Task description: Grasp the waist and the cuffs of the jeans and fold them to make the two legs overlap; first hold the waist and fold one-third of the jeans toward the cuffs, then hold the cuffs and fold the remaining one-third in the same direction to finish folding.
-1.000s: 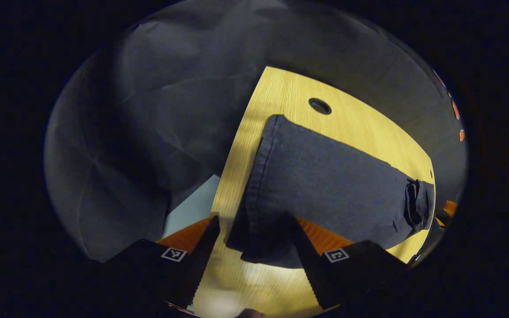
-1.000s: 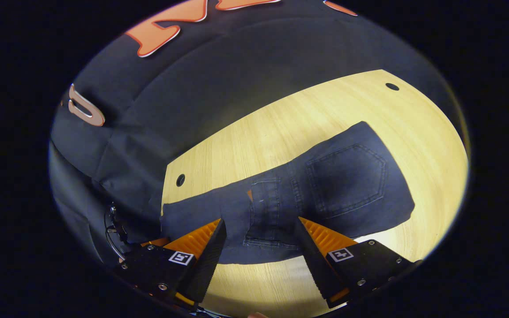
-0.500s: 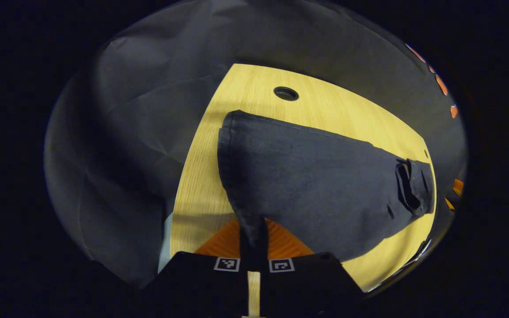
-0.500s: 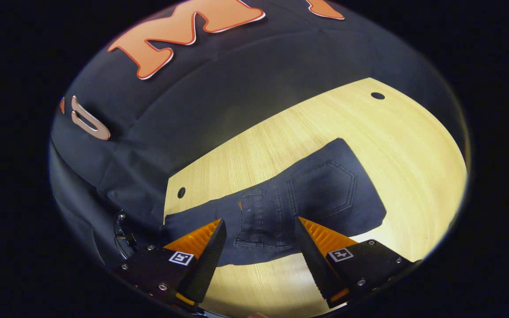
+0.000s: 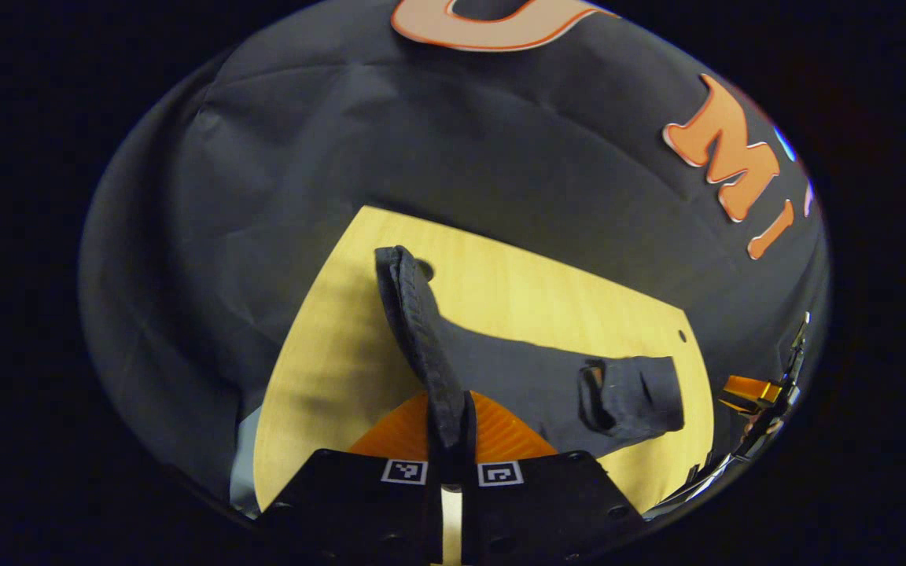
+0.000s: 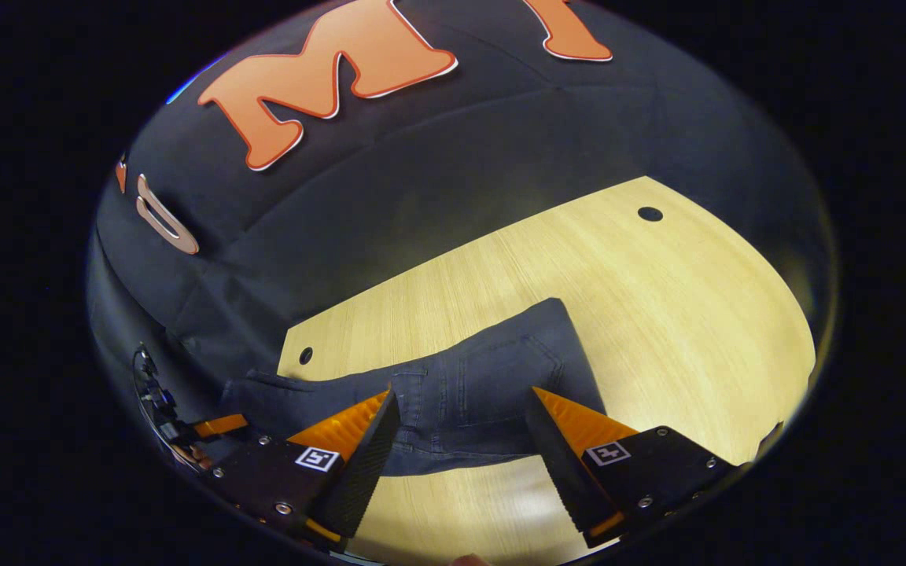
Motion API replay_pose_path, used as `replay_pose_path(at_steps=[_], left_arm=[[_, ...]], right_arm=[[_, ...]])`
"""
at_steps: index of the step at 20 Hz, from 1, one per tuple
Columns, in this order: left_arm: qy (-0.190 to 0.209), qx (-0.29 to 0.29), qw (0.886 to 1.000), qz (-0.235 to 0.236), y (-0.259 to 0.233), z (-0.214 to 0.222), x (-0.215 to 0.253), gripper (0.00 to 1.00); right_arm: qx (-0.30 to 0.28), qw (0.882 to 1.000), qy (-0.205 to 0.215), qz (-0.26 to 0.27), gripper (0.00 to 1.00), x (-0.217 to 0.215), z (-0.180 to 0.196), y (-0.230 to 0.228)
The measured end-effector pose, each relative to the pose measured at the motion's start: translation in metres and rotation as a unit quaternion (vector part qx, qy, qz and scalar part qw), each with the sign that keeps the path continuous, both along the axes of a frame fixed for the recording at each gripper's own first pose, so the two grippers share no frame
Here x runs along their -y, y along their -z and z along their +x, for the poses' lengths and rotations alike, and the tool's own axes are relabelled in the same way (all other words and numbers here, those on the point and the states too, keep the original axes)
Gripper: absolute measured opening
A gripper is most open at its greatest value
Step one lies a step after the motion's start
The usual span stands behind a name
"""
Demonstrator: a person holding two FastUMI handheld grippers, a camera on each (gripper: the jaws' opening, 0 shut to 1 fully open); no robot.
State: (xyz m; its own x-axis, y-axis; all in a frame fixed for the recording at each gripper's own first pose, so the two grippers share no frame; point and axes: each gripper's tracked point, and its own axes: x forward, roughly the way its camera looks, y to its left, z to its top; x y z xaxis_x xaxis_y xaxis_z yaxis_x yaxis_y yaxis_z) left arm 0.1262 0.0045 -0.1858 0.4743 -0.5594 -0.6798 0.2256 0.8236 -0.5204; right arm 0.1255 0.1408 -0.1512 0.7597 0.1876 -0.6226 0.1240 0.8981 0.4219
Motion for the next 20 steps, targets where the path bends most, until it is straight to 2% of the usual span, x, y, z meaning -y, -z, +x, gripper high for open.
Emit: replay_pose_path(at_steps=[3, 10, 13, 20], left_arm=[[0.013, 0.023, 0.999, -0.024, -0.033, -0.009, -0.013, 0.09], [0.062, 0.088, 0.993, -0.044, -0.098, -0.031, 0.016, 0.09], [0.090, 0.111, 0.989, -0.044, -0.126, -0.043, 0.044, 0.09], [0.167, 0.137, 0.975, -0.046, -0.150, -0.065, 0.147, 0.09]], right_arm=[[0.012, 0.999, -0.010, -0.030, 0.98, 0.017, -0.002, -0.004], [0.046, 0.997, -0.011, -0.058, 0.98, 0.050, 0.004, -0.017], [0.050, 0.997, -0.011, -0.063, 0.98, 0.064, 0.005, -0.017], [0.064, 0.995, -0.006, -0.072, 0.98, 0.095, 0.009, -0.018]])
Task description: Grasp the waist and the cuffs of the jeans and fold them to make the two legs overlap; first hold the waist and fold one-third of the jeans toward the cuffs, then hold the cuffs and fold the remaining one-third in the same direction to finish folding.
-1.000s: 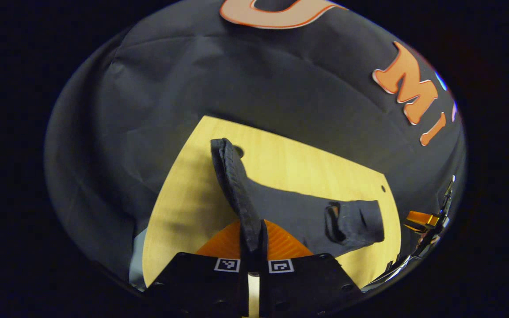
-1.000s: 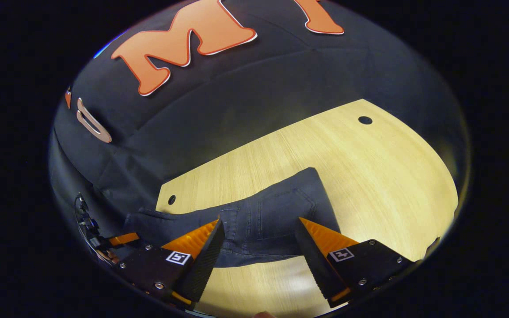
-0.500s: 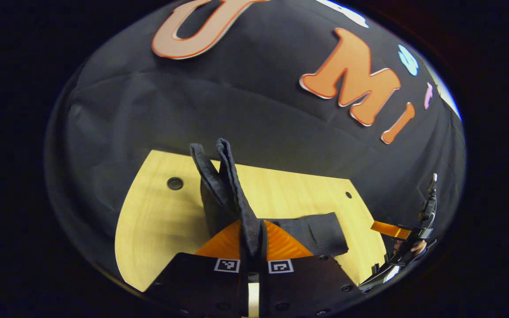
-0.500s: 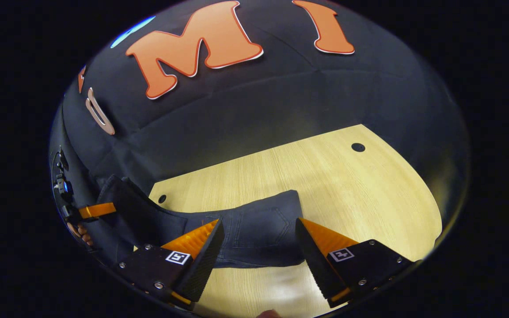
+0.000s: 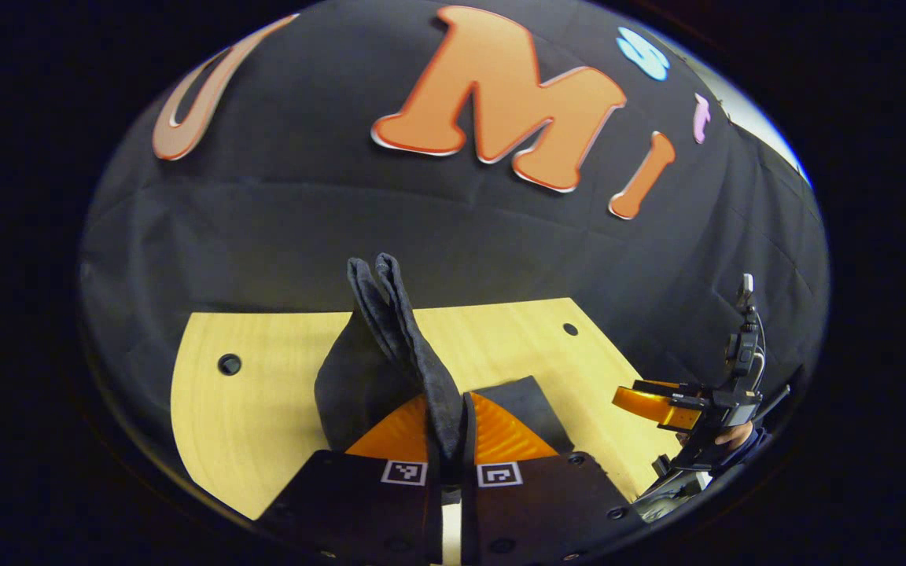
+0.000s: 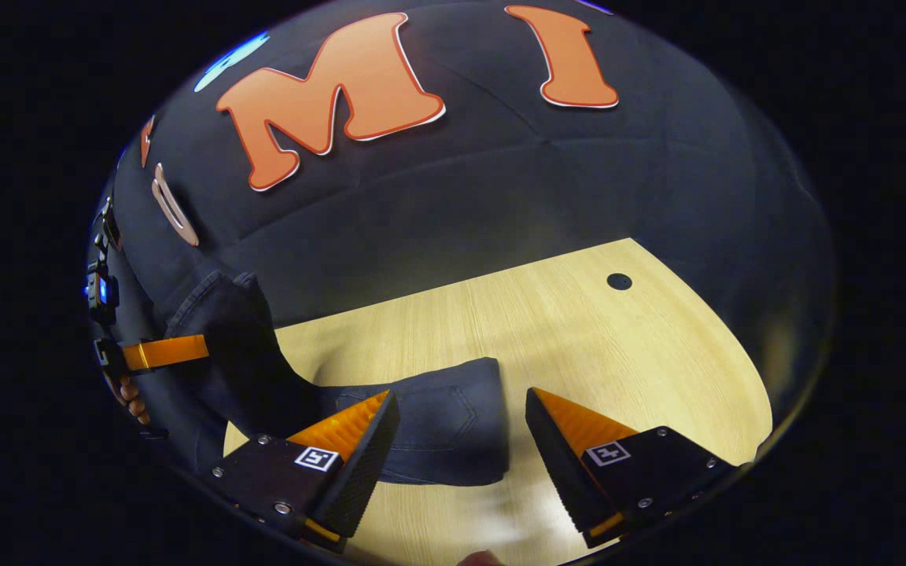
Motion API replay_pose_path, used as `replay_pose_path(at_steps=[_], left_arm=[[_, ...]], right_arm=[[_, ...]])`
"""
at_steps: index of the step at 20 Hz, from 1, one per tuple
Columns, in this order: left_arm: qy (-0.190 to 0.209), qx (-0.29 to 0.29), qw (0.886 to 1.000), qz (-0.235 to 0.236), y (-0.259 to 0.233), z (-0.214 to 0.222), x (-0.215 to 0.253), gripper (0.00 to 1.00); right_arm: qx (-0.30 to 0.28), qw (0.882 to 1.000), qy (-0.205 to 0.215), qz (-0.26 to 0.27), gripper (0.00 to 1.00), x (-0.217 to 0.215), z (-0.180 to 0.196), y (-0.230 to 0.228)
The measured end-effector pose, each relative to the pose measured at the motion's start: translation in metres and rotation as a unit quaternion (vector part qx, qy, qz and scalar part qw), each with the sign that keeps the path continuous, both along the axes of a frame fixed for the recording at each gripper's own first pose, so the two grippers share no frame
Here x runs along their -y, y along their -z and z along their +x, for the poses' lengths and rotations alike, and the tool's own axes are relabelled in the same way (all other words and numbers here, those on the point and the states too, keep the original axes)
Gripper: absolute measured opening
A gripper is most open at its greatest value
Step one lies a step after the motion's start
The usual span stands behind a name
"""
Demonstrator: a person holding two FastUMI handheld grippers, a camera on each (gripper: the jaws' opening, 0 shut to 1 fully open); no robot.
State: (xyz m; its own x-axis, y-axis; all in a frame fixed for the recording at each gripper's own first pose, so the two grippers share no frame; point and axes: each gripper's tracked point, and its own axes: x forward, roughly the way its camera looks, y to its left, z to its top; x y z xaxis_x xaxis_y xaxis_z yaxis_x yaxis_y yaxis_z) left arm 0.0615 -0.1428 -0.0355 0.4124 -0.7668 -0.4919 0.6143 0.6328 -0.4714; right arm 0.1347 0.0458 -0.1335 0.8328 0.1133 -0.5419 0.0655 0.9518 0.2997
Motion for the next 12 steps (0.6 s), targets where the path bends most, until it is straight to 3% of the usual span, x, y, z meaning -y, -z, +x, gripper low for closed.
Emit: replay_pose_path(at_steps=[7, 12], left_arm=[[0.072, 0.022, 0.997, 0.014, -0.011, -0.040, 0.096, 0.09], [0.103, 0.009, 0.994, 0.040, 0.009, -0.062, 0.136, 0.09]], right_arm=[[-0.001, 1.000, 0.002, -0.010, 0.98, 0.033, 0.004, 0.008], [-0.003, 1.000, 0.008, -0.007, 0.98, 0.055, 0.004, 0.013]])
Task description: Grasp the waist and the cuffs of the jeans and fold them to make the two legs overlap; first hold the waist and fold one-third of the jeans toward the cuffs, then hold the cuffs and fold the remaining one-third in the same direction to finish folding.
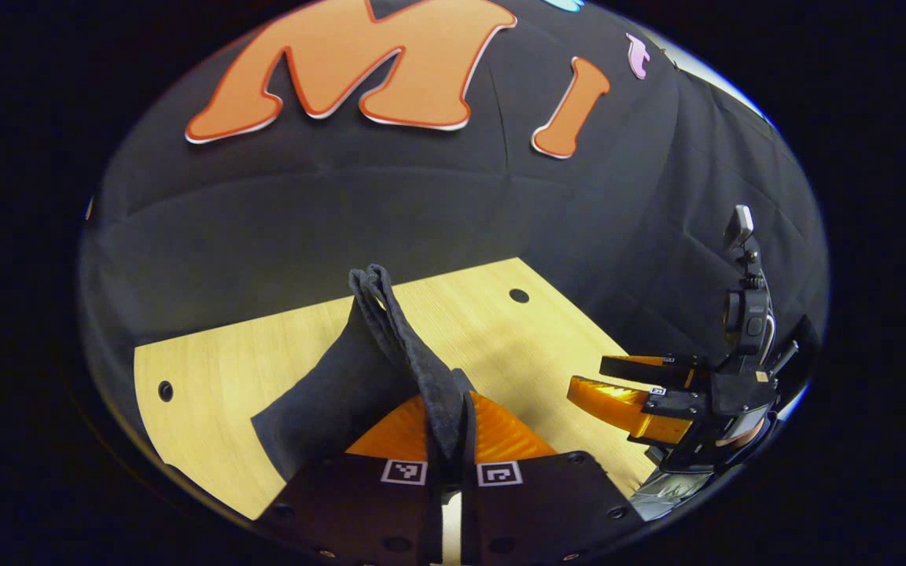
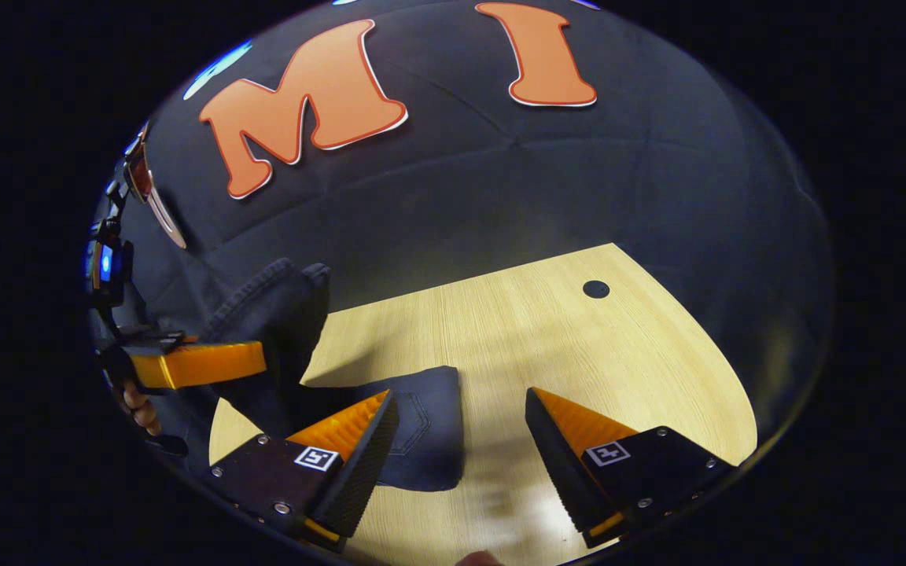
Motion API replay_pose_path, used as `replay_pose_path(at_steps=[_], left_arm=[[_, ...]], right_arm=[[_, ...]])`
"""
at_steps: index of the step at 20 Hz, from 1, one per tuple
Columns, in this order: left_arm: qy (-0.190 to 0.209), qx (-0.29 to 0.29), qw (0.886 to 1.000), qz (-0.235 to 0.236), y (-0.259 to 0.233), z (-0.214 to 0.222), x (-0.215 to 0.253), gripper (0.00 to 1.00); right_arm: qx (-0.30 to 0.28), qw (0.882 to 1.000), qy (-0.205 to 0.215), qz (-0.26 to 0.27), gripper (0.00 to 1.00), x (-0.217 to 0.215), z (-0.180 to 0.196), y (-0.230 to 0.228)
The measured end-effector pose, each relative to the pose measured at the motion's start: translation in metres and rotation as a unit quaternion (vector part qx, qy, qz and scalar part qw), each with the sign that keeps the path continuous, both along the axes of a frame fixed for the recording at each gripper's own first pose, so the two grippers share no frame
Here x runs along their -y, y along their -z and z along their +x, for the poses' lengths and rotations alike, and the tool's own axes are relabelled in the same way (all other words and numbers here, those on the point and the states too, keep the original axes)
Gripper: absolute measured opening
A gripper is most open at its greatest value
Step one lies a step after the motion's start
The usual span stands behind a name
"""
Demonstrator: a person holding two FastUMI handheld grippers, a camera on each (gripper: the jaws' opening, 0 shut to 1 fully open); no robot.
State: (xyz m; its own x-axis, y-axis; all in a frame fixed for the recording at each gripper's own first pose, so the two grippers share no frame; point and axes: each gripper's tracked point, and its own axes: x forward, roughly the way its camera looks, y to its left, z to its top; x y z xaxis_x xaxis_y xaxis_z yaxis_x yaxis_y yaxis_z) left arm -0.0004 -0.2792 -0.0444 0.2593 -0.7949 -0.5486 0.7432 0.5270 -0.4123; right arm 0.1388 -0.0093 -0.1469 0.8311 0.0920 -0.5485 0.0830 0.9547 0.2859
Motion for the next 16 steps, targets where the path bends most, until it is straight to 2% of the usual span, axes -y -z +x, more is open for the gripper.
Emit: replay_pose_path(at_steps=[4, 9, 10, 11, 13, 15, 16], left_arm=[[0.016, -0.015, 0.999, 0.031, 0.029, -0.011, 0.024, 0.10], [0.061, -0.049, 0.995, 0.068, 0.062, -0.034, 0.035, 0.13], [0.070, -0.054, 0.994, 0.063, 0.061, -0.038, 0.039, 0.21], [0.082, -0.064, 0.994, 0.041, 0.055, -0.045, 0.045, 0.21], [0.095, -0.060, 0.994, 0.015, 0.040, -0.051, 0.046, 0.43], [0.076, -0.036, 0.996, 0.005, 0.026, -0.040, 0.033, 0.64], [0.061, -0.026, 0.998, -0.005, 0.017, -0.032, 0.027, 0.65]], right_arm=[[-0.002, 1.000, 0.010, -0.003, 0.98, 0.018, 0.002, 0.005], [-0.009, 1.000, 0.027, 0.000, 0.98, 0.038, -0.001, 0.014], [-0.009, 1.000, 0.029, 0.000, 0.98, 0.042, -0.001, 0.015], [-0.010, 0.999, 0.032, -0.001, 0.98, 0.045, -0.002, 0.015], [-0.008, 0.999, 0.037, -0.004, 0.98, 0.050, -0.003, 0.015], [0.001, 0.999, 0.042, -0.009, 0.98, 0.051, -0.003, 0.011], [0.008, 0.999, 0.043, -0.017, 0.98, 0.050, -0.002, 0.007]])
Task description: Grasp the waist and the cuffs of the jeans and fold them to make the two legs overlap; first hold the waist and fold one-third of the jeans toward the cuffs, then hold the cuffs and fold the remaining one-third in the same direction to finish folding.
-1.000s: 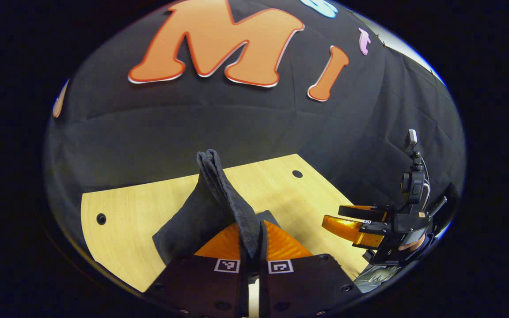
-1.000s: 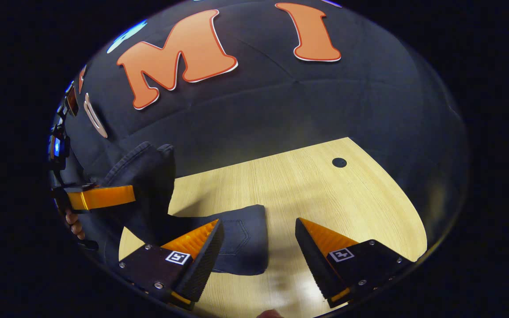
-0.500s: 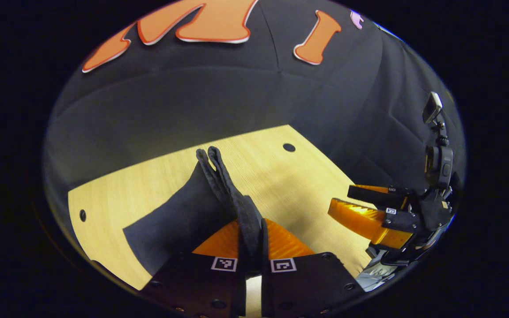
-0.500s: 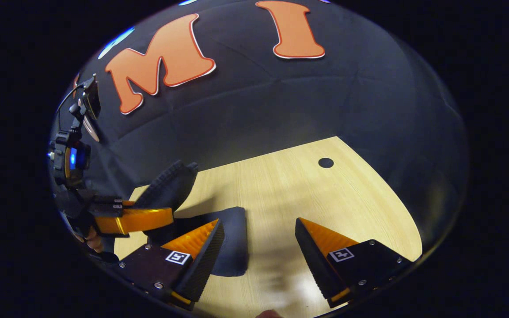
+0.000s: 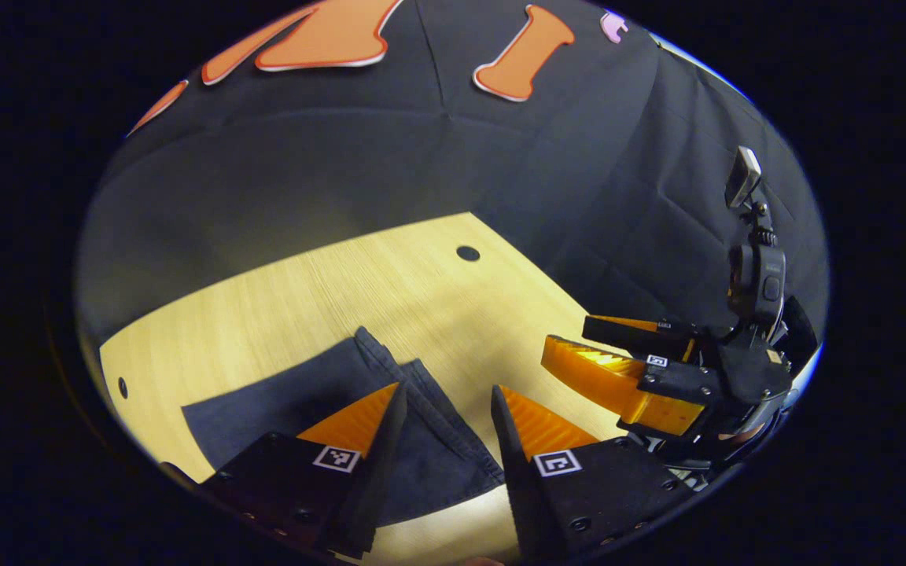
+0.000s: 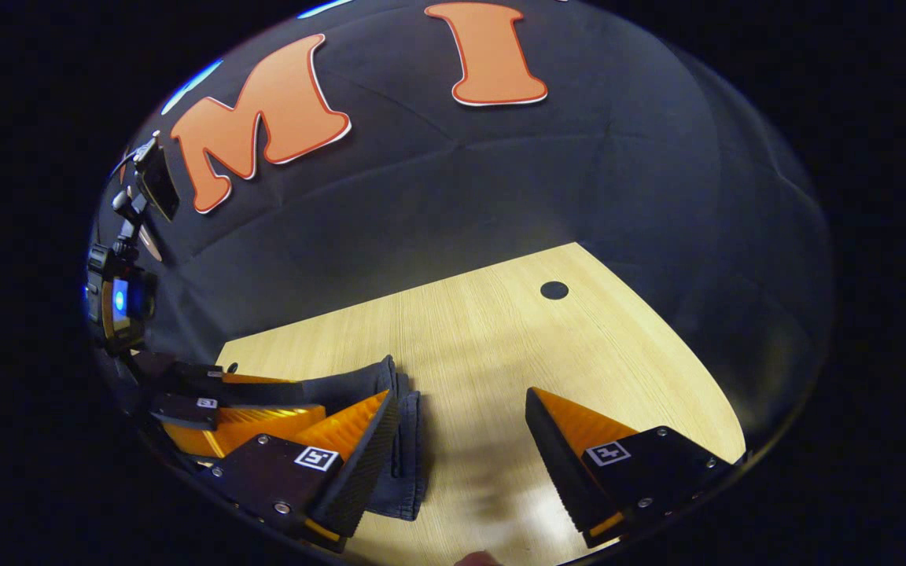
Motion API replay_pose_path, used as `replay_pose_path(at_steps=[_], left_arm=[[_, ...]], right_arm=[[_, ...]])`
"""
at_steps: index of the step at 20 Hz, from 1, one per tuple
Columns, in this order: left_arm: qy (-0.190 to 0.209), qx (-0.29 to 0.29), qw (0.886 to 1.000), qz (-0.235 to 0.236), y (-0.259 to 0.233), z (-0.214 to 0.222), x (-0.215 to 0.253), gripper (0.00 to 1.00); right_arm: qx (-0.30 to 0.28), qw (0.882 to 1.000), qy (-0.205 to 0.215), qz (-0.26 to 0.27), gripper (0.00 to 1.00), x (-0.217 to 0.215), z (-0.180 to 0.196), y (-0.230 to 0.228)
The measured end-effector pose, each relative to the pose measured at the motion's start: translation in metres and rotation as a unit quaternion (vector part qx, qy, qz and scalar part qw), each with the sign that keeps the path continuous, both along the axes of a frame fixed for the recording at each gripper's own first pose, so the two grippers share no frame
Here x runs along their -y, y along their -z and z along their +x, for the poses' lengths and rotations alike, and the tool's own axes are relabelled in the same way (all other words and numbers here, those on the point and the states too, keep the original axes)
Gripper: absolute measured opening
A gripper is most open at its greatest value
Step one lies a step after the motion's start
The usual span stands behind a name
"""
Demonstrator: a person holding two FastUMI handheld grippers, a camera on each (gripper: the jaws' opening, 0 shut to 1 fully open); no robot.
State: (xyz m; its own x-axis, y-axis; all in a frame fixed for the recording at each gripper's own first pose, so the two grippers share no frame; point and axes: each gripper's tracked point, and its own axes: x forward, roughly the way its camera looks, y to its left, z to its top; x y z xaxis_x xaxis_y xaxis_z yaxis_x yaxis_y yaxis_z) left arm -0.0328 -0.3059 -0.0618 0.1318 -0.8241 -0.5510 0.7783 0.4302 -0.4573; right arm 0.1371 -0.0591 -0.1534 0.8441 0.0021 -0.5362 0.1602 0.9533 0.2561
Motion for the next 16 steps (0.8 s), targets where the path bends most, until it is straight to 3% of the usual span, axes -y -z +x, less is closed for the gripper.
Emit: replay_pose_path(at_steps=[1, 3, 7, 9, 11, 16], left_arm=[[-0.017, 0.009, 1.000, -0.011, -0.009, 0.008, -0.009, 0.69], [-0.060, 0.035, 0.997, -0.023, -0.022, 0.028, -0.027, 0.88], [-0.148, 0.100, 0.983, -0.050, -0.054, 0.061, -0.080, 0.89], [-0.191, 0.133, 0.970, -0.067, -0.069, 0.067, -0.108, 0.90], [-0.230, 0.162, 0.956, -0.083, -0.088, 0.072, -0.143, 0.98], [-0.320, 0.234, 0.913, -0.098, -0.118, 0.068, -0.236, 0.98]], right_arm=[[0.011, 1.000, 0.000, -0.011, 0.98, -0.002, 0.001, -0.007], [0.044, 0.998, -0.002, -0.033, 0.98, -0.009, 0.002, -0.028], [0.124, 0.989, -0.010, -0.085, 0.98, -0.034, -0.003, -0.085], [0.166, 0.980, -0.014, -0.109, 0.98, -0.049, -0.006, -0.117], [0.201, 0.971, -0.020, -0.127, 0.98, -0.068, -0.016, -0.148], [0.274, 0.951, -0.034, -0.141, 0.97, -0.118, -0.048, -0.207]])
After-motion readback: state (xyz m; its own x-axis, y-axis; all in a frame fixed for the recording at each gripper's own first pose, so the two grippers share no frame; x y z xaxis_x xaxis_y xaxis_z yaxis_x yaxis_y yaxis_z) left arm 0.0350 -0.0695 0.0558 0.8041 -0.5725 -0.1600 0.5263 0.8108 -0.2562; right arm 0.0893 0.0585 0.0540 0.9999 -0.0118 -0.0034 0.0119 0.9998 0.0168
